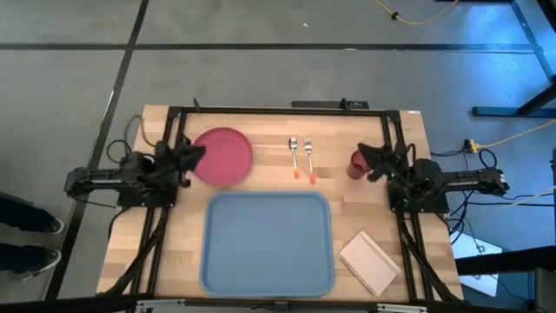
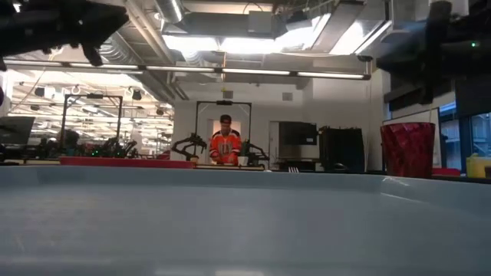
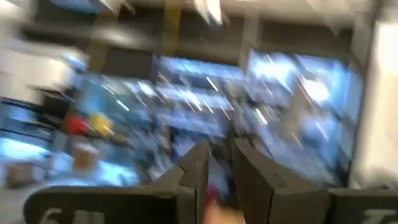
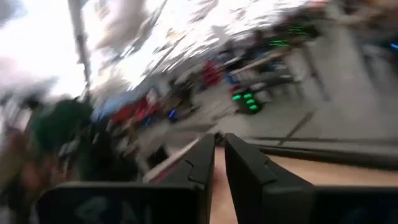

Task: Pick and place plate/cup/fork/spoon on tray
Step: Put the red cup on the top right of the blue tray

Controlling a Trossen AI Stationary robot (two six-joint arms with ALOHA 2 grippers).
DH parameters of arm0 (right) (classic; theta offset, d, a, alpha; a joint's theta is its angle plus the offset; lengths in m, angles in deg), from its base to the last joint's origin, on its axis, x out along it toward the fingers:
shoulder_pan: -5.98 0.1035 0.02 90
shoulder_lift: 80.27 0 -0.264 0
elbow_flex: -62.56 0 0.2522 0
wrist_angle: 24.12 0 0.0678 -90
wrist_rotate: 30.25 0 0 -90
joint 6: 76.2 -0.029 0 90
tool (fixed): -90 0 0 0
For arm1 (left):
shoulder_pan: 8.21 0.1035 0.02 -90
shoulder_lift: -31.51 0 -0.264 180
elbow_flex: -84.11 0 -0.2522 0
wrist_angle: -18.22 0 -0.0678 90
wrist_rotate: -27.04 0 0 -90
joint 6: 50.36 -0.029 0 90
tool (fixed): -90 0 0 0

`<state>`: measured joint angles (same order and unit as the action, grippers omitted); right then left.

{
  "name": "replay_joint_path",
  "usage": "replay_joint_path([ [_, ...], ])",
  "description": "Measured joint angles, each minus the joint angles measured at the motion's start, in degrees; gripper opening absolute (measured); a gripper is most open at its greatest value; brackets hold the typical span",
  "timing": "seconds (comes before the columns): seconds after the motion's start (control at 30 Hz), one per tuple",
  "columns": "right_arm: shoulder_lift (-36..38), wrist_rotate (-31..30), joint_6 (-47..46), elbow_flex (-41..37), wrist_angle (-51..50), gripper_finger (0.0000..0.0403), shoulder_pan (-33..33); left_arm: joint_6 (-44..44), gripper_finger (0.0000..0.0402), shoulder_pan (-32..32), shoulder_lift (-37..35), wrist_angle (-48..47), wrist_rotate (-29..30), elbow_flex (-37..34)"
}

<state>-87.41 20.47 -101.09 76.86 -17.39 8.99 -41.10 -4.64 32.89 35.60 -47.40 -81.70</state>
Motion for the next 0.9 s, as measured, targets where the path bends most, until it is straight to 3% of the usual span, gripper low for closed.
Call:
replay_joint_path([
  [0.13, 0.02, -11.77, -3.28, 0.00, 0.39, 0.0044, 0.00, -2.01, 0.0066, 0.02, -0.01, 7.75, 11.65, 0.02],
  [0.27, 0.02, -24.16, 9.90, 0.00, 0.21, 0.0044, 0.00, -15.89, 0.0066, 0.04, 0.12, 6.18, 19.58, 0.00],
  [0.37, 0.02, -32.35, 20.31, 0.00, -1.20, 0.0044, -0.02, -20.13, 0.0066, 0.04, 1.19, 0.16, 16.13, 0.00],
  [0.47, 0.02, -32.42, 26.61, 0.00, -0.34, 0.0044, -0.02, -15.85, 0.0066, 0.02, 3.05, -0.91, 8.66, 0.00],
  [0.53, 0.02, -26.88, 26.90, 0.00, 3.71, 0.0044, -0.03, -7.50, 0.0066, 0.01, 4.41, 1.04, 5.66, 0.00],
  [0.67, 0.02, -6.43, 32.76, -0.02, 23.27, 0.0044, -0.28, 9.44, 0.0066, 0.04, 6.41, 8.41, 3.10, 1.38],
  [0.8, 0.07, 22.25, 30.96, 0.17, 41.62, 0.0044, -0.26, 10.24, 0.0066, -0.03, 8.98, 9.56, -7.15, 4.79],
  [0.9, 0.07, 41.25, 25.36, 3.43, 44.22, 0.0044, -0.26, 10.12, 0.0066, -0.04, 12.89, 9.33, -11.59, 7.56],
])
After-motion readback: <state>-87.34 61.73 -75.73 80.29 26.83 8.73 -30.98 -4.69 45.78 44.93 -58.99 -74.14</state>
